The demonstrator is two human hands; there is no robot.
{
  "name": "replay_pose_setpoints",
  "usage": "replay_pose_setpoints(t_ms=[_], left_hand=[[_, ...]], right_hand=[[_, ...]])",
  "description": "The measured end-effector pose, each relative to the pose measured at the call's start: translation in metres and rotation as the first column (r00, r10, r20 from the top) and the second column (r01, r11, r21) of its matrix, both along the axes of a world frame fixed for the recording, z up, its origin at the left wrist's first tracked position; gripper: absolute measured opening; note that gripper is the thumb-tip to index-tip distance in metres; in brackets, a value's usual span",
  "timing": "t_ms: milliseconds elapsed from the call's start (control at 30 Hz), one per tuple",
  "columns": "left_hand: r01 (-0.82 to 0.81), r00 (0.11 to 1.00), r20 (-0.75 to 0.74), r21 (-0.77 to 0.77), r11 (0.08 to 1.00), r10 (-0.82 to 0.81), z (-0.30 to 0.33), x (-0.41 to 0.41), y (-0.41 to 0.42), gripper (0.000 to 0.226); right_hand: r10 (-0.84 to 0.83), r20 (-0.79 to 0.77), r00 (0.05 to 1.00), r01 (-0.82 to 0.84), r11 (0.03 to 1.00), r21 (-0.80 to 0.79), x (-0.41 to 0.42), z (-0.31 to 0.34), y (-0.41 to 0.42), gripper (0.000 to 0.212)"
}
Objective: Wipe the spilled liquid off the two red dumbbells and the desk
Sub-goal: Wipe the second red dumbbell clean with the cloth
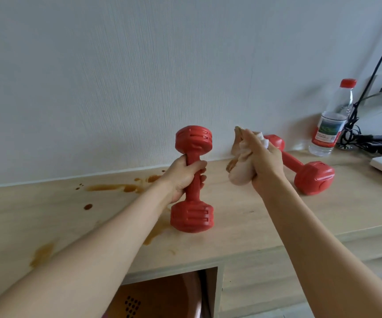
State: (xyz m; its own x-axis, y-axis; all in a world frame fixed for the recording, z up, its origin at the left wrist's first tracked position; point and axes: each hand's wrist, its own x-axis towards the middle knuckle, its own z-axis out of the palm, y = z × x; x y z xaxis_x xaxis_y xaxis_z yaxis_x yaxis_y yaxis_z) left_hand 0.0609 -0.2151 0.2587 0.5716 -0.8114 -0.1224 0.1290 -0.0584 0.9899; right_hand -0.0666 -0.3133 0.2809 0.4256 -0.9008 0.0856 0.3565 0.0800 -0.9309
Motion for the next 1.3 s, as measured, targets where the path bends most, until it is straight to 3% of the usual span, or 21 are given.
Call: replay_pose_setpoints(t_ms=[167, 267, 333, 467, 533, 633, 733, 800, 867, 933, 1033, 1100, 1200, 1233, 1300], left_hand=[[-0.078, 0.987, 0.14, -0.008, 0.997, 0.078, -0.007, -0.001, 0.008, 0.007], [-0.123, 0.979, 0.151, -0.07, 0.99, 0.133, -0.008, 0.0, 0.011, 0.009], [-0.135, 0.977, 0.15, -0.106, 0.985, 0.15, -0.008, 0.001, 0.013, 0.01], [-0.135, 0.976, 0.15, -0.148, 0.98, 0.157, -0.011, 0.001, 0.012, 0.011], [-0.133, 0.979, 0.132, -0.16, 0.978, 0.154, -0.011, 0.0, 0.011, 0.008], [-0.144, 0.983, 0.087, -0.172, 0.975, 0.161, -0.009, -0.002, 0.012, 0.008], [-0.154, 0.974, 0.134, -0.186, 0.97, 0.181, -0.008, -0.006, 0.011, 0.011], [-0.147, 0.965, 0.187, -0.19, 0.971, 0.183, -0.009, -0.009, 0.01, 0.012], [-0.152, 0.962, 0.196, -0.201, 0.968, 0.192, -0.01, -0.011, 0.011, 0.013], [-0.162, 0.959, 0.197, -0.212, 0.964, 0.205, -0.009, -0.011, 0.011, 0.015], [-0.164, 0.951, 0.227, -0.203, 0.965, 0.21, -0.009, -0.009, 0.011, 0.017], [-0.174, 0.936, 0.274, -0.189, 0.966, 0.222, -0.01, -0.008, 0.01, 0.017], [-0.191, 0.892, 0.373, -0.197, 0.962, 0.254, -0.012, -0.008, 0.009, 0.016], [-0.185, 0.879, 0.403, -0.203, 0.962, 0.254, -0.012, -0.009, 0.009, 0.015], [-0.164, 0.863, 0.442, -0.209, 0.964, 0.242, -0.013, -0.01, 0.008, 0.013]], right_hand=[[0.123, -0.007, 0.992, -0.123, 0.988, -0.092, 0.017, 0.011, 0.009, 0.05], [0.021, -0.073, 0.997, -0.036, 0.976, -0.214, 0.026, 0.014, 0.013, 0.036], [-0.071, -0.063, 0.996, 0.051, 0.96, -0.276, 0.032, 0.013, 0.017, 0.037], [-0.227, -0.035, 0.973, 0.22, 0.967, -0.131, 0.036, 0.013, 0.011, 0.027], [-0.218, -0.044, 0.975, 0.219, 0.976, 0.021, 0.032, 0.015, 0.004, 0.017], [-0.156, -0.048, 0.987, 0.161, 0.976, 0.145, 0.028, 0.016, 0.005, 0.025], [-0.044, -0.015, 0.999, 0.045, 0.998, 0.045, 0.031, 0.021, 0.019, 0.026], [0.047, -0.107, 0.993, -0.061, 0.988, -0.139, 0.032, 0.024, 0.027, 0.013], [0.097, -0.278, 0.956, -0.19, 0.926, -0.328, 0.032, 0.021, 0.03, 0.012], [0.105, -0.368, 0.924, -0.257, 0.883, -0.393, 0.031, 0.015, 0.031, 0.019], [-0.114, -0.407, 0.906, -0.131, 0.841, -0.526, 0.031, 0.012, 0.031, 0.027], [-0.351, -0.402, 0.846, -0.044, 0.705, -0.708, 0.031, 0.012, 0.034, 0.02], [-0.661, -0.306, 0.685, -0.066, 0.362, -0.93, 0.029, 0.013, 0.043, 0.016], [-0.709, -0.288, 0.644, -0.1, 0.296, -0.95, 0.028, 0.014, 0.045, 0.013], [-0.738, -0.318, 0.596, -0.167, 0.274, -0.947, 0.026, 0.015, 0.046, 0.004]])
